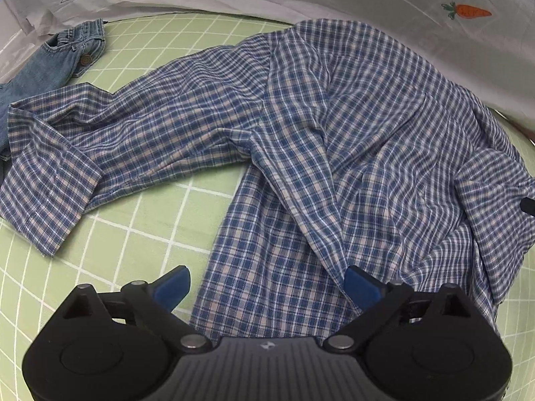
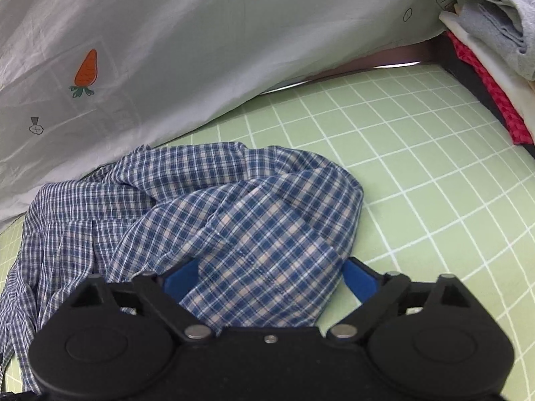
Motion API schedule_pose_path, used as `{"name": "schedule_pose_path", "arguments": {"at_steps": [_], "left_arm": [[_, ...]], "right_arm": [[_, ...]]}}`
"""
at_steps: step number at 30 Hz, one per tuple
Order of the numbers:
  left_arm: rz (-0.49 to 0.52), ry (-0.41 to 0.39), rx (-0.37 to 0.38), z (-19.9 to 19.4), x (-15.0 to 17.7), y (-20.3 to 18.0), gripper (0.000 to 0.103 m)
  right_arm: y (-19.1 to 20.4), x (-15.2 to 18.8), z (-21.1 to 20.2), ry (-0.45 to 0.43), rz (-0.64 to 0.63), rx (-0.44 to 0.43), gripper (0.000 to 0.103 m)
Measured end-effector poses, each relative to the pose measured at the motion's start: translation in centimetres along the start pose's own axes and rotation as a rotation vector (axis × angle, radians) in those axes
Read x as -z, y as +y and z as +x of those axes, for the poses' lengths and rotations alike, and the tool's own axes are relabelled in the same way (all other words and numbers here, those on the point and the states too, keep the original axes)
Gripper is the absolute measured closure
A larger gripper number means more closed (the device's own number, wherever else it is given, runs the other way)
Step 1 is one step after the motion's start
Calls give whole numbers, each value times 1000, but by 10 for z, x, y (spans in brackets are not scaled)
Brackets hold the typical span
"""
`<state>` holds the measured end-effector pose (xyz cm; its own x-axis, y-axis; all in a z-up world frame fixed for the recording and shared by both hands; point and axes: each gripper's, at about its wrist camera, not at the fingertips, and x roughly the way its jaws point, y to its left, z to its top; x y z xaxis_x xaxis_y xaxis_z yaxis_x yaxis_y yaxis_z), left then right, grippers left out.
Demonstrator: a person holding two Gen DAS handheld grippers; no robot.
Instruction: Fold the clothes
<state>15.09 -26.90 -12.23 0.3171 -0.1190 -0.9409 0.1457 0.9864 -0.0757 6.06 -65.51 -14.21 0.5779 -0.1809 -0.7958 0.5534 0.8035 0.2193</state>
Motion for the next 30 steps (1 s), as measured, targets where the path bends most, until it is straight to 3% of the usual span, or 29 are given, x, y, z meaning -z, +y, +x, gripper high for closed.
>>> {"name": "schedule_pose_path", "arguments": {"at_steps": [1, 2, 4, 6, 8, 9, 12, 14, 15, 16, 19, 22, 24, 26, 27, 29, 30], "left_arm": [[5, 4, -2, 1, 1, -1, 5], [10, 7, -3, 2, 1, -3, 5], [17, 9, -5, 3, 2, -6, 5], [22, 15, -3, 5, 3, -9, 5], [26, 18, -1, 6, 3, -11, 5], [28, 17, 0, 6, 3, -12, 5], [37, 12, 6, 5, 4, -15, 5], [42, 15, 11, 5, 5, -17, 5], [45, 17, 14, 5, 6, -18, 5], [50, 13, 20, 5, 7, -19, 5], [68, 1, 41, 2, 8, -24, 5], [85, -12, 62, -1, 10, -29, 6], [97, -20, 75, -3, 12, -33, 13], [116, -23, 88, -4, 13, -36, 40], [125, -17, 91, -3, 14, -38, 49], [136, -16, 96, -3, 16, -37, 96], [136, -25, 98, -4, 17, -35, 100]], "right_arm": [[-2, 0, 1, 0, 1, -13, 47], [-3, 0, 1, 0, 2, -26, 56], [-7, -2, -3, -17, -23, -42, 90], [-11, -5, -13, -50, -70, -45, 95], [-18, -13, -30, -119, -121, 28, 95], [-26, -19, -39, -166, -137, 112, 95], [-60, -37, -59, -273, -92, 417, 95], [-80, -47, -66, -307, -109, 660, 86], [-85, -49, -67, -293, -131, 736, 65], [-88, -48, -69, -279, -137, 745, 38], [-86, -32, -81, -273, -97, 561, 20], [-61, -5, -70, -189, -121, 442, 15], [-44, 13, -62, -134, -137, 364, 15], [-27, 31, -53, -84, -141, 312, 15], [-19, 37, -51, -65, -133, 283, 15], [-4, 48, -50, -39, -126, 220, 15], [3, 51, -52, -37, -140, 203, 15]]}}
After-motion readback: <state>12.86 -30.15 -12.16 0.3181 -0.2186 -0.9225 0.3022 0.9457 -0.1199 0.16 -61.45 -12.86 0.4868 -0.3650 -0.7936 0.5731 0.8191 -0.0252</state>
